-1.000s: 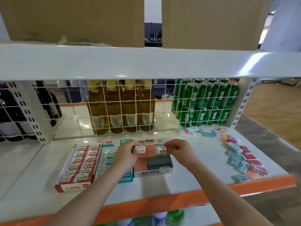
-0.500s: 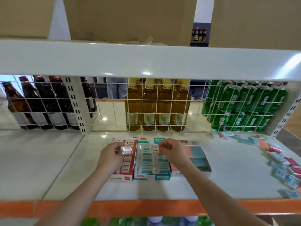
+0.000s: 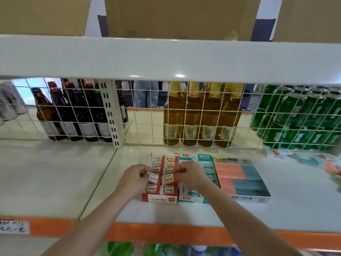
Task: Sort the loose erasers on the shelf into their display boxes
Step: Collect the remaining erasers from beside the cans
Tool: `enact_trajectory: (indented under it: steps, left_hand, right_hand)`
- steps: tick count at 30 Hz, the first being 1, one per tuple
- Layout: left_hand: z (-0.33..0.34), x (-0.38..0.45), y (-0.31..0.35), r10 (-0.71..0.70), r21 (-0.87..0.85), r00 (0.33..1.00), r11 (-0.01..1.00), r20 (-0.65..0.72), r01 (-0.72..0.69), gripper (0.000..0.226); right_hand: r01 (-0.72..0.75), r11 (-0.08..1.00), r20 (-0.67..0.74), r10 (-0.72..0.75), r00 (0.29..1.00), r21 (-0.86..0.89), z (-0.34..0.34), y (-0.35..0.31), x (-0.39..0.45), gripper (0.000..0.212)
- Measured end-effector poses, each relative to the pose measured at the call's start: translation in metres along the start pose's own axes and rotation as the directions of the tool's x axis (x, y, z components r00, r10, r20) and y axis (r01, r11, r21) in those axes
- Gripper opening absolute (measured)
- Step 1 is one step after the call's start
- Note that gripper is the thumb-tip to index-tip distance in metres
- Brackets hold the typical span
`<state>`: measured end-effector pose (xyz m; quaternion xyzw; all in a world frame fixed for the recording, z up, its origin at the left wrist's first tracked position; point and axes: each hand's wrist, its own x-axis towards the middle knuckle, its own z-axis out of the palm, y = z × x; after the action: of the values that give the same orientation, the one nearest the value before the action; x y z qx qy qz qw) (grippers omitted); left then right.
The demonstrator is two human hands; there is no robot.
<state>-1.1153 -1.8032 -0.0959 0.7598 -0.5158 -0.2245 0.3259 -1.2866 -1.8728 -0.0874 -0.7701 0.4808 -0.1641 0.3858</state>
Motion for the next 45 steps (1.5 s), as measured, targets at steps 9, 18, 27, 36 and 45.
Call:
enact_trajectory:
  steps: [9,18,27,36,45]
  left_hand:
    - [0.001,-0.003,-0.002,0.132,0.184,0.99,0.973,0.044,-0.138,0.022]
    - [-0.002,-0.012,0.007,0.245,0.448,0.951,0.84,0.189,-0.305,0.034]
    - [0.023,-0.017,0.051,0.313,0.398,0.916,0.83,0.25,-0.392,0.026]
    - [0.096,-0.018,0.135,0.395,0.335,0.821,0.772,0.413,-0.54,0.02]
    - [0.18,-0.022,0.218,0.474,0.27,0.705,0.693,0.528,-0.668,0.029]
  right_hand:
    - [0.069,0.962,0.069,-0.053,0.996,-0.264,0.003,-0.011,-0.01,0.029]
    - [0.073,0.949,0.04,-0.064,0.997,-0.308,0.006,-0.011,-0.018,0.036]
    - [-0.056,0.948,-0.119,0.02,0.993,-0.312,-0.039,0.025,-0.04,0.028]
    - [-0.255,0.896,-0.272,0.16,0.949,-0.364,-0.128,0.101,-0.094,0.026]
    - [-0.394,0.847,-0.398,0.244,0.884,-0.356,-0.209,0.18,-0.139,0.029]
